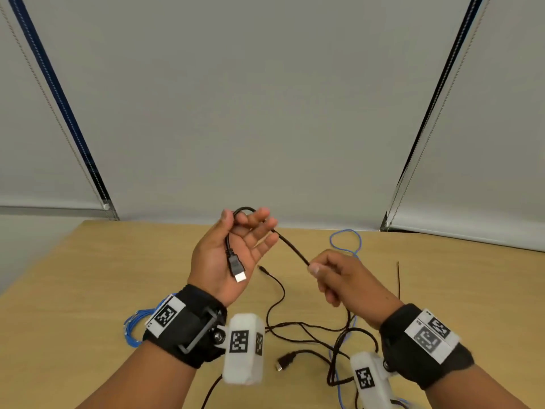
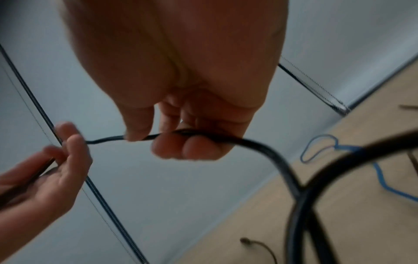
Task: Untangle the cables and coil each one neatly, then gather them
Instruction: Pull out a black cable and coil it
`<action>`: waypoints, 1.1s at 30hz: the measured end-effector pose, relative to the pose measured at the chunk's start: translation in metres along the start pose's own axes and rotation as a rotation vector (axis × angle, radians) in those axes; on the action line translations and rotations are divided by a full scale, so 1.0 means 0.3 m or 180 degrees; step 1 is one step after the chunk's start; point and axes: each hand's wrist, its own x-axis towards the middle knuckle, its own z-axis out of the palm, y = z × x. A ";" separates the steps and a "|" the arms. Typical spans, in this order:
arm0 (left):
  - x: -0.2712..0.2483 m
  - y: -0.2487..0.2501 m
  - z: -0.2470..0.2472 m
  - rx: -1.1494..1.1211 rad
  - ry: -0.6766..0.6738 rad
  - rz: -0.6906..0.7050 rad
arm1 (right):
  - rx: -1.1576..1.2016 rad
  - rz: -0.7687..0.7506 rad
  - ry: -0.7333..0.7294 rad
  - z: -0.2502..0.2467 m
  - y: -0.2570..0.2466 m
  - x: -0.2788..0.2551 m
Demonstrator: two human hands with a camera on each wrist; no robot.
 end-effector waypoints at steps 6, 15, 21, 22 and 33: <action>0.030 0.036 0.040 0.0706 0.0329 0.0599 | 0.0446 0.0375 -0.0905 0.069 0.047 -0.038; -0.131 -0.261 -0.053 0.2800 0.0166 -0.1181 | 0.2265 0.0614 0.0222 0.028 0.003 0.004; -0.147 -0.259 -0.105 0.2895 0.0003 -0.1315 | 0.2454 0.0648 0.0745 -0.066 -0.009 0.048; -0.155 -0.249 -0.123 0.3019 0.0017 -0.1246 | 0.2505 0.0638 0.0849 -0.095 -0.006 0.055; -0.155 -0.068 -0.287 0.2614 0.1584 -0.0539 | 0.0566 0.1260 0.0980 -0.310 0.050 0.063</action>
